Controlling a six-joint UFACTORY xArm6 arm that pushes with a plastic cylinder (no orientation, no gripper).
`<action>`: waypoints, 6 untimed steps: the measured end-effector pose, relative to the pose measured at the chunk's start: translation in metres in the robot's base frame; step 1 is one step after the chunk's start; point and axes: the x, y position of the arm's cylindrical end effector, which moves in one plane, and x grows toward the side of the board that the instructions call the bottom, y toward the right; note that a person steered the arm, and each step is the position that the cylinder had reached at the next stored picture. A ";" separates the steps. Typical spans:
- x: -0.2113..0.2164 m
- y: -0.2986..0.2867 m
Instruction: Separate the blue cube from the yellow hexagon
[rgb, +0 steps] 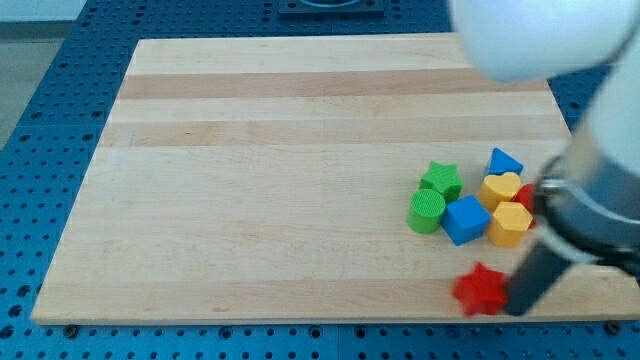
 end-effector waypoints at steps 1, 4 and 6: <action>-0.017 -0.108; -0.026 0.074; -0.062 0.007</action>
